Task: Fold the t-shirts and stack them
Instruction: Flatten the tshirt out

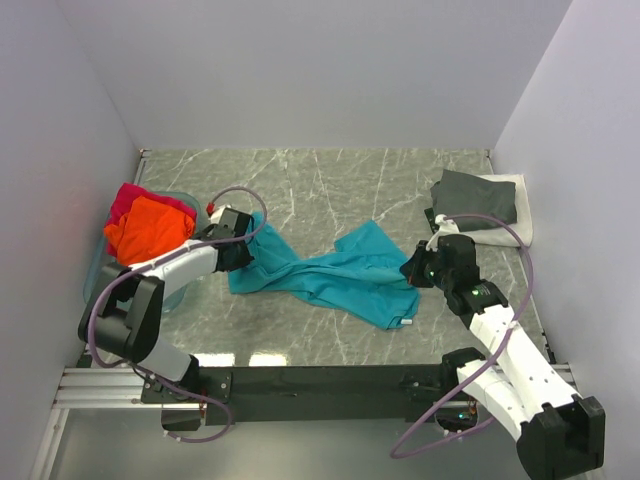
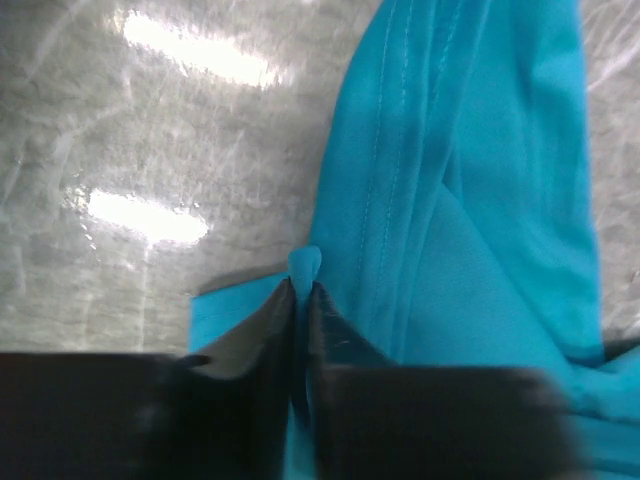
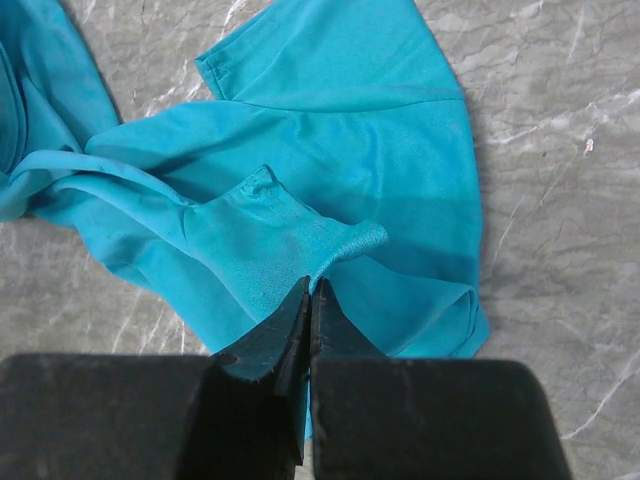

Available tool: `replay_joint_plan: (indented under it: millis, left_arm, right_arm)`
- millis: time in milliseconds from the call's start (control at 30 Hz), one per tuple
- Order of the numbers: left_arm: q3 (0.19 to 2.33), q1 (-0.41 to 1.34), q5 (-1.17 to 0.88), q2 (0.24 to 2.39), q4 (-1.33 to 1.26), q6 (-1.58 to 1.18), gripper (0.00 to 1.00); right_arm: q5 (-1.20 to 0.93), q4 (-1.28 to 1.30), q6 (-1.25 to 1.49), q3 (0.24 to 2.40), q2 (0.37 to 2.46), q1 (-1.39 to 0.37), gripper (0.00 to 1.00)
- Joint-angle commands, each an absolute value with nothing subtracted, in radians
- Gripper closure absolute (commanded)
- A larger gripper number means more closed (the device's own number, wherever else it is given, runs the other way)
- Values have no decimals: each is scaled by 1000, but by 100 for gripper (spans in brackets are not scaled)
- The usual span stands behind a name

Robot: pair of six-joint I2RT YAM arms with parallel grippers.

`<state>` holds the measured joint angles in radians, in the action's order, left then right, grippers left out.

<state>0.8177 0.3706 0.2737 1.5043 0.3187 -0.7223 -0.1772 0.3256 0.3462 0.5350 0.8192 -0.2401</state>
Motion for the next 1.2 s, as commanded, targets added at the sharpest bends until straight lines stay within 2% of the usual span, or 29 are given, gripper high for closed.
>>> replay_joint_plan:
  millis: [0,100,267,433,500,533,567,600,633,733,800,1000,1133,1167]
  left_arm:
    - [836,383,276,1519,316,-707,99]
    - [834,385,334,1442,333,-712,99]
    - [775,387,405,1149,296,-722,99]
    - [493,387,371,834,164,-804,99]
    - [431,388,353,802,184,-853,97]
    - [407,388,356,805,219,-877,91]
    - [403,388,362,816,295,-920,75]
    - [403,388,365,830,331,-937,67]
    - [411,388,353,851,353,-951,54]
    - [442,399,342,841,415,-988,35]
    - [462,402,367,813,442,-999,32]
    - [554,402,417,799,488,-992,39]
    - [597,410,400,841,515,-996,55]
    - [601,413,390,841,515,-997,55]
  right_arm:
    - [-186,287,334,531,816,-247,100]
    - [-186,290,331,534,815,-249,100]
    - [-183,290,330,535,801,-247,100]
    - [-189,287,334,534,790,-250,100]
    - [-190,291,333,537,788,-252,100]
    - [-192,293,333,538,787,-252,100]
    - [-193,295,331,540,784,-252,100]
    - [-193,298,330,540,782,-252,100]
    - [-196,296,330,540,781,-253,100]
    - [-201,291,330,534,778,-255,100]
    - [-204,285,333,526,773,-253,100]
    - [-212,279,331,514,773,-256,100]
    - [-216,273,328,512,779,-256,100]
    - [-221,270,327,512,782,-256,100]
